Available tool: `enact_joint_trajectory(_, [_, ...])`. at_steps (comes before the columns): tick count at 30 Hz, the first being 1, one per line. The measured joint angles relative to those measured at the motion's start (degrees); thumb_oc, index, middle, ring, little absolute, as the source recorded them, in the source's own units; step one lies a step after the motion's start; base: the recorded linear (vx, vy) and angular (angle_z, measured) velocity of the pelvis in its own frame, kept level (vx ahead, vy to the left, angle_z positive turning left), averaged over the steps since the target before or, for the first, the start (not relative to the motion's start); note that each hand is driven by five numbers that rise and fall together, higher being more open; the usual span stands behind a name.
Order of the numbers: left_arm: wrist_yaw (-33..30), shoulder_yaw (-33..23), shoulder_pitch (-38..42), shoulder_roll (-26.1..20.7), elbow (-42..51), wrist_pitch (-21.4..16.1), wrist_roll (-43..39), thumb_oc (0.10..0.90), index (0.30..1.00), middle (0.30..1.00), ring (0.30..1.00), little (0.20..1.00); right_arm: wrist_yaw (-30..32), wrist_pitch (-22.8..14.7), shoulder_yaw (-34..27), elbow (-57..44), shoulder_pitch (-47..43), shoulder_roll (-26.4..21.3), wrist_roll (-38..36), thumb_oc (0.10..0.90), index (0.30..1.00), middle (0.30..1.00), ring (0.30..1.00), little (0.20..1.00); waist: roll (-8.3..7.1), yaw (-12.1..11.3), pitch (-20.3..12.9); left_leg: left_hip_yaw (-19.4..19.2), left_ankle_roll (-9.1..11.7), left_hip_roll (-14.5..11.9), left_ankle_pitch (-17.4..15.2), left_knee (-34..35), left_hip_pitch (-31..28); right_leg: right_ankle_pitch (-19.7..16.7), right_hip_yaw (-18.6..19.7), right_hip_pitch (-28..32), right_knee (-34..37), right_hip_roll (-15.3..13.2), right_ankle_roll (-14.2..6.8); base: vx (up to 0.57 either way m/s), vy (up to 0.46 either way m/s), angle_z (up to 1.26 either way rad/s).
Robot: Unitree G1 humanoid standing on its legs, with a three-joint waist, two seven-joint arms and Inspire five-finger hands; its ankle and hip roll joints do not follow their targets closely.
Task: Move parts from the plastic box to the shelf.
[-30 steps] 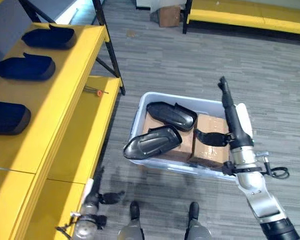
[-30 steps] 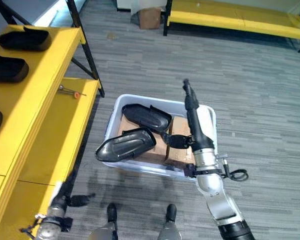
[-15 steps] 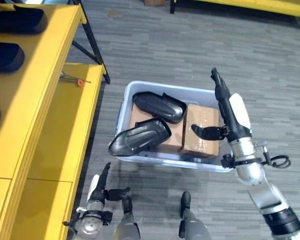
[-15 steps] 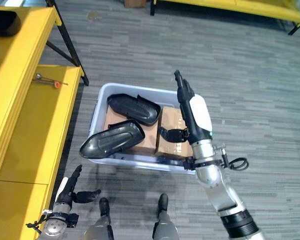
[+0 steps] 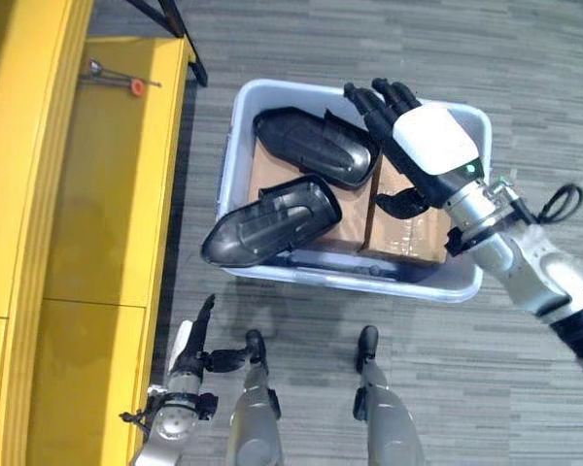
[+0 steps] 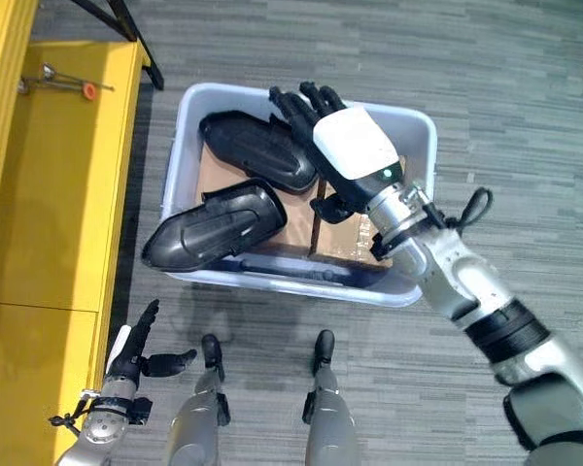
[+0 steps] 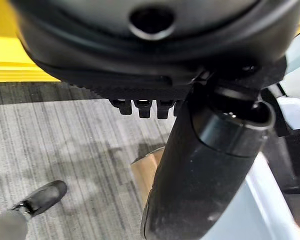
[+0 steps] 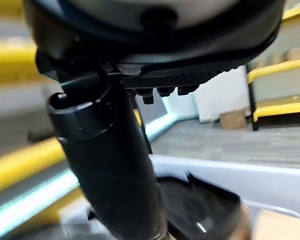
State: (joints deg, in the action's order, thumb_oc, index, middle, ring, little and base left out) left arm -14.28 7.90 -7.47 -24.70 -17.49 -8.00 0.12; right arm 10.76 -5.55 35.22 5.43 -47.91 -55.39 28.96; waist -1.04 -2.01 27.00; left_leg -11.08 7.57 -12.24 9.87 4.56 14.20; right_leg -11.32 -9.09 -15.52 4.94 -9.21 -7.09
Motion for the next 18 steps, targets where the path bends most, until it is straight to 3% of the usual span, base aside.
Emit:
enact_joint_trajectory(4, [0.0,-0.69,0.58,-1.65,-0.05,-0.46,-0.42,0.9,1.0,1.0,1.0,1.0,-1.37,-0.43,6.95,4.06,-6.72,-1.18,0.37,0.9,1.0,1.0,1.0,1.0,-0.47,-0.53,1.44,0.12,0.31,-0.78,0.2,0.0,1.2,-0.03,-0.43,-1.19,-0.01,0.79,0.13,-0.02,-0.107,-0.01])
enact_joint_trajectory(10, [0.01,-0.87,1.09,-1.68,-0.13,-0.8,-2.05,0.9,1.0,1.0,1.0,1.0,-2.73,-0.48,9.61,4.9,-9.93,-3.18,1.49,0.9,1.0,1.0,1.0,1.0,-0.53,-1.3,1.73,0.5,0.73,-1.68,0.47,-0.01,2.25,0.16,-1.28,-1.76,-0.01,1.43,0.42,-0.01,-0.053,0.03])
enact_joint_trajectory(18, [-0.02,-0.96,1.82,-3.82,-0.03,-1.07,-2.11,0.9,1.0,1.0,1.0,1.0,-2.66,-1.02,19.82,9.24,-23.72,-8.33,2.92,0.9,1.0,1.0,1.0,1.0,-0.85,-1.67,2.79,2.3,1.04,-2.17,1.39,-0.05,5.61,0.56,-2.6,-4.86,-1.59,2.04,0.82,0.01,-0.069,0.06])
